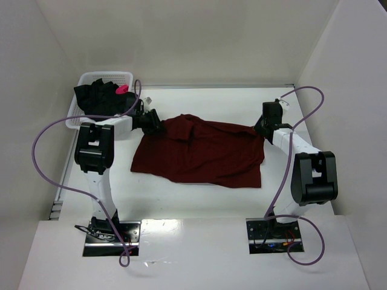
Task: Fold and stack the t-shirts
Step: Flatten out the tshirt
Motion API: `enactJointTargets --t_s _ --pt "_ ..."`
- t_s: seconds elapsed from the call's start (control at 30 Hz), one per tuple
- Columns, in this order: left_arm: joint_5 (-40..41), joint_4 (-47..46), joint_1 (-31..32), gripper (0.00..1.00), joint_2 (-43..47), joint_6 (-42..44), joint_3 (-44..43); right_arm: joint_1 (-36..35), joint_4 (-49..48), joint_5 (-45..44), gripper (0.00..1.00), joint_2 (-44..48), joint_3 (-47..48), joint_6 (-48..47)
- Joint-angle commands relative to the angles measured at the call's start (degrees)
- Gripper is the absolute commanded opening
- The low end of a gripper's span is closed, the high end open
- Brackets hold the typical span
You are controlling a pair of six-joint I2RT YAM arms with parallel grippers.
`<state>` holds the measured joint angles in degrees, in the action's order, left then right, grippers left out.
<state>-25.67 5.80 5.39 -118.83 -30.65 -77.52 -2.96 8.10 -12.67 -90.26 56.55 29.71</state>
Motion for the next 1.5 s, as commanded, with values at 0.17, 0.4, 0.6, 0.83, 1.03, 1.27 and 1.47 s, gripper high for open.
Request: enactJointTargets --t_s 0.17,0.4,0.6,0.83,1.03,1.27,1.47 --pt "1.59 -4.05 -0.03 0.30 -2.37 -1.95 -1.94 0.32 -3.00 -1.31 0.07 -1.32 2.51 -1.33" --pt "0.36 -7.11 -0.03 0.01 -1.85 -3.09 -1.94 0.32 -3.00 -1.84 0.05 -1.85 3.56 -1.33" --pt "4.75 -8.80 -0.03 0.00 3.95 -1.96 1.23 0.32 -3.00 -2.36 0.00 -2.38 4.09 -1.33" --pt "5.62 -2.38 -0.55 0.00 11.84 2.34 -3.51 0.32 -2.30 -3.42 0.00 -2.91 9.44 -2.02" --pt "7.74 5.35 -1.08 0.00 19.49 6.13 -10.98 0.32 -1.07 -4.56 0.00 -1.33 17.52 -3.69" --pt "8.44 7.02 -1.70 0.00 28.02 8.15 -12.92 0.32 -0.54 -4.56 0.00 4.81 22.46 -4.75" --pt "9.59 8.96 -1.70 0.00 38.92 9.21 -12.93 0.32 0.60 -2.28 0.00 13.25 21.50 -5.98"
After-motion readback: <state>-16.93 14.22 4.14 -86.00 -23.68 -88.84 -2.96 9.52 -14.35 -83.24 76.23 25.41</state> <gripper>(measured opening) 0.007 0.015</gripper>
